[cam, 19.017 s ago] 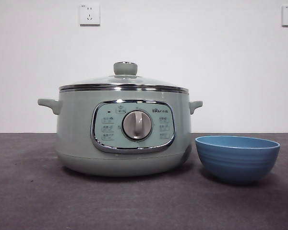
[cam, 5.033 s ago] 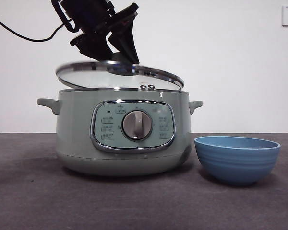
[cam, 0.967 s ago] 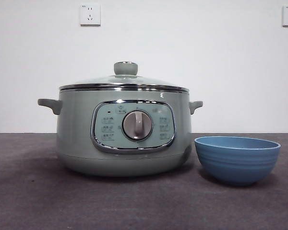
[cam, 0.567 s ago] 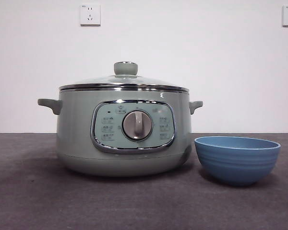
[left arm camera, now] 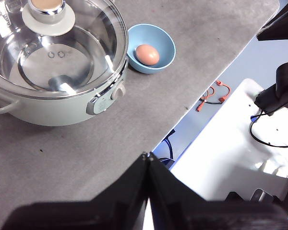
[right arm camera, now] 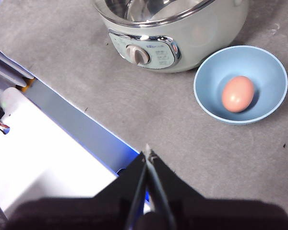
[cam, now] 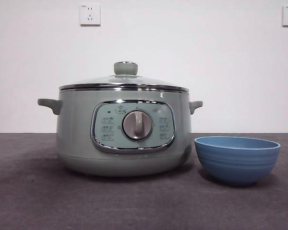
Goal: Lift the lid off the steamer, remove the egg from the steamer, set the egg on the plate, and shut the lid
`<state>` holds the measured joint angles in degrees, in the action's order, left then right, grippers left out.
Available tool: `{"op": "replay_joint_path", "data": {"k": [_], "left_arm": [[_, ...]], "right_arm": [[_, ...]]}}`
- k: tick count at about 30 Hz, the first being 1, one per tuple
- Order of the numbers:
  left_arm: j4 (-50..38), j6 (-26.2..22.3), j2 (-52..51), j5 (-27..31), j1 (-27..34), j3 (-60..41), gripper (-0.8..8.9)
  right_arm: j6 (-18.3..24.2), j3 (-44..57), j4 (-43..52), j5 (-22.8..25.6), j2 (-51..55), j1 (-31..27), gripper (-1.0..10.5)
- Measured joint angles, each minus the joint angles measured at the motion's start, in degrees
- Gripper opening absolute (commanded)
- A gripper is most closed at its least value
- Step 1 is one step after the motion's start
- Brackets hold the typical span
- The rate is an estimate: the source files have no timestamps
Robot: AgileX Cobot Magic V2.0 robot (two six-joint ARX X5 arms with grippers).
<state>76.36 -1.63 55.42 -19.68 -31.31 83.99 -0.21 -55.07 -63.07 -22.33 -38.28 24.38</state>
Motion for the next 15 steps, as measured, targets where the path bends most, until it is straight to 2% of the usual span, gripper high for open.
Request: {"op": "replay_joint_path", "data": {"k": [4, 9, 15], "left_arm": [[-4.11, -0.87, -0.07, 1.11, 0.28, 0.00, -0.04], [-21.24, -7.43, -1.73, 2.14, 5.66, -0.04, -0.04], [-38.56, -13.66, -7.43, -6.49, 17.35, -2.78, -0.04]], "right_arm": [[0.00, 0.00, 0.00, 0.00, 0.00, 0.00, 0.0], [0.00, 0.00, 0.00, 0.00, 0.00, 0.00, 0.0], [0.00, 0.00, 0.00, 0.00, 0.00, 0.00, 0.0]]}}
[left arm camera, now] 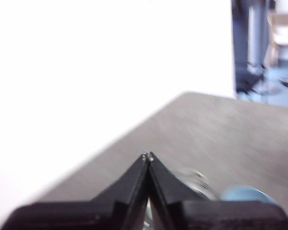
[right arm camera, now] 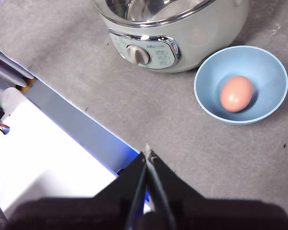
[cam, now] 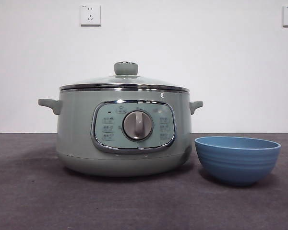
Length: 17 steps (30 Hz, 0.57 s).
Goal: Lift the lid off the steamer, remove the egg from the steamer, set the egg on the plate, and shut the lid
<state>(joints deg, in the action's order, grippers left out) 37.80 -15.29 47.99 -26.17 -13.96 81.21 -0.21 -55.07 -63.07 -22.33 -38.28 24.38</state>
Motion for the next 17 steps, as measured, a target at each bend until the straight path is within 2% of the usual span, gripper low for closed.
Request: {"op": "replay_joint_path", "data": {"k": [4, 8, 13, 17], "left_arm": [[-7.91, -2.12, -6.10, -0.46, 6.93, -7.30, -0.04], [-16.50, -3.32, -13.70, -0.33, 11.93, -18.84, -0.04], [-24.11, -3.54, -22.36, 2.25, 14.91, -37.38, -0.04], [-28.28, -0.98, -29.35, 5.35, 16.46, -51.56, -0.04]], "right_arm": [[0.00, 0.00, 0.00, 0.00, 0.00, 0.00, 0.0], [0.00, 0.00, 0.00, 0.00, 0.00, 0.00, 0.0], [0.00, 0.00, 0.00, 0.00, 0.00, 0.00, 0.0], [0.00, 0.00, -0.02, 0.00, 0.00, 0.00, 0.0]]}}
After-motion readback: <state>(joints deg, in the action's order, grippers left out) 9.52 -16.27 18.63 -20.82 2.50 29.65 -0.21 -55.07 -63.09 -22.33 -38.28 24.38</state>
